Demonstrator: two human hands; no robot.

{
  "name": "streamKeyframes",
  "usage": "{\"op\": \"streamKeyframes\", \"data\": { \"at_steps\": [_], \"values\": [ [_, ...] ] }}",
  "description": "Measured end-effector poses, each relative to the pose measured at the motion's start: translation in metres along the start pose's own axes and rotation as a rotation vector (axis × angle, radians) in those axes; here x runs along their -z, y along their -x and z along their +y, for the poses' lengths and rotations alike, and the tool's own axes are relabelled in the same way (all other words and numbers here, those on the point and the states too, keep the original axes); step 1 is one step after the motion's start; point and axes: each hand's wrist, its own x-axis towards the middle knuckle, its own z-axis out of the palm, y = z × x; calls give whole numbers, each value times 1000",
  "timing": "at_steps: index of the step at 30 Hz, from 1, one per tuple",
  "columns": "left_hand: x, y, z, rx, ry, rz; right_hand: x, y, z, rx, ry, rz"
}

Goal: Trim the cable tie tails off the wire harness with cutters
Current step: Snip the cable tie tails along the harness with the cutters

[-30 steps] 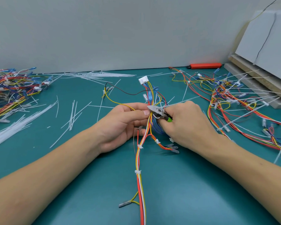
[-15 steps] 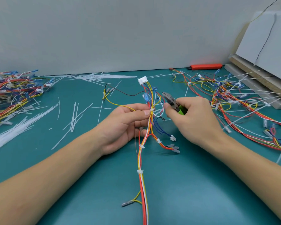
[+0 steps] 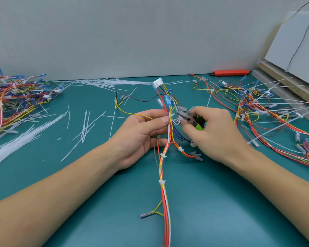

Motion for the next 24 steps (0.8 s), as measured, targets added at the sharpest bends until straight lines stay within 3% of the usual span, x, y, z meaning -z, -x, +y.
{"op": "streamKeyframes", "data": {
  "at_steps": [4,14,19,22,24],
  "values": [
    [-5,2,-7,-59,-119,84,3,1,-2,-19,-117,-30],
    [-3,5,1,-19,-53,-28,3,5,-12,51,-229,-223],
    [-6,7,5,25,-45,62,5,-1,-4,-52,-252,-102],
    [-9,10,15,17,-225,173,11,-7,5,-130,-263,14],
    [-7,10,28,-79,-366,244,14,-11,10,-169,-249,68]
  ]
}}
